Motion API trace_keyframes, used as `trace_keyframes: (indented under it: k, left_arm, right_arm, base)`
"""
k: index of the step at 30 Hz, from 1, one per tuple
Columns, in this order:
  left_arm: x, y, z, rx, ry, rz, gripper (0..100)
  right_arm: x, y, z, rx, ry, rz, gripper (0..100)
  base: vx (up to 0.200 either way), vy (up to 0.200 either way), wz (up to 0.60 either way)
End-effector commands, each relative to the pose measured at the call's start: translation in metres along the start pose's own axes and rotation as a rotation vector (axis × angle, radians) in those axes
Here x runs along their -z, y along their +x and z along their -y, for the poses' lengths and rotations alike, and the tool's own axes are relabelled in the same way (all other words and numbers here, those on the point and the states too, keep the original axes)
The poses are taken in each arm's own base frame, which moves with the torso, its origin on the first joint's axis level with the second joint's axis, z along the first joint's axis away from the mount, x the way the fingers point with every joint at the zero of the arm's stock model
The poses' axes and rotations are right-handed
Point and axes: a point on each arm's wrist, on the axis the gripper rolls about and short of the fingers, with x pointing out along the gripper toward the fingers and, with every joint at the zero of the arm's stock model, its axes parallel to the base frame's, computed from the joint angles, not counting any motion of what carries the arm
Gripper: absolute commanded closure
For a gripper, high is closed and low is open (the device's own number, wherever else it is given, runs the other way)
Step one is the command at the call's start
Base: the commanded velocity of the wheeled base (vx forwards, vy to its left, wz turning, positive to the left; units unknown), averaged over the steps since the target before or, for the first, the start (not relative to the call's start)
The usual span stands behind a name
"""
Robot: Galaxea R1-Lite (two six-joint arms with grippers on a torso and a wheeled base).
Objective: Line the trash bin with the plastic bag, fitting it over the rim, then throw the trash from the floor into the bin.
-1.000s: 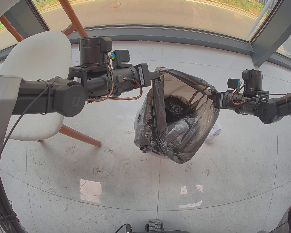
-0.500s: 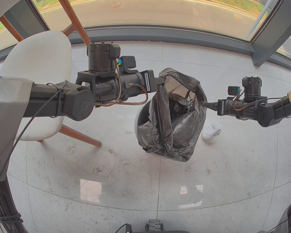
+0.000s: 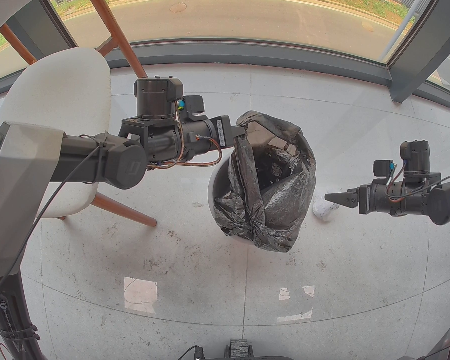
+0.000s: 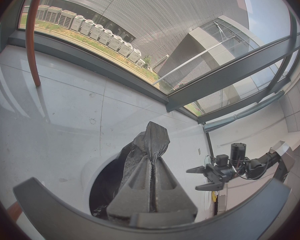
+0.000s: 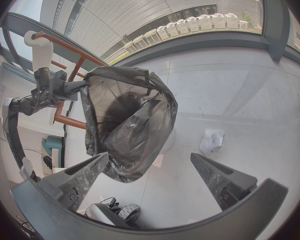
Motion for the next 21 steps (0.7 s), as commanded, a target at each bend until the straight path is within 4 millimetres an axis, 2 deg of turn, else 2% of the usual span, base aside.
trace_keyframes:
  k: [1, 6, 10, 12, 15, 21]
  left_arm:
    - [0.005, -0.003, -0.020, -0.049, -0.020, -0.011, 100]
    - [0.008, -0.014, -0.044, -0.116, -0.037, -0.019, 100]
    - [0.027, -0.020, -0.057, -0.146, -0.045, -0.052, 100]
    - [0.043, -0.023, -0.062, -0.148, -0.047, -0.054, 100]
    - [0.056, -0.027, -0.066, -0.151, -0.050, -0.057, 100]
    - [0.070, -0.042, -0.078, -0.188, -0.051, -0.095, 100]
  right_arm:
    - [0.008, -0.027, -0.015, -0.007, -0.012, 0.014, 0]
    - [0.013, -0.032, -0.017, -0.007, -0.012, 0.007, 0]
    - [0.018, -0.040, -0.021, -0.007, -0.009, 0.004, 0]
    - [0.027, -0.047, -0.024, -0.006, -0.002, -0.008, 0]
    - [0.035, -0.054, -0.026, -0.002, 0.008, -0.019, 0]
    - [0.041, -0.061, -0.029, -0.001, 0.011, -0.020, 0]
  base:
    - [0.000, 0.000, 0.00]
    - [0.000, 0.000, 0.00]
    - [0.000, 0.000, 0.00]
    - [0.000, 0.000, 0.00]
    - [0.000, 0.000, 0.00]
    - [0.000, 0.000, 0.00]
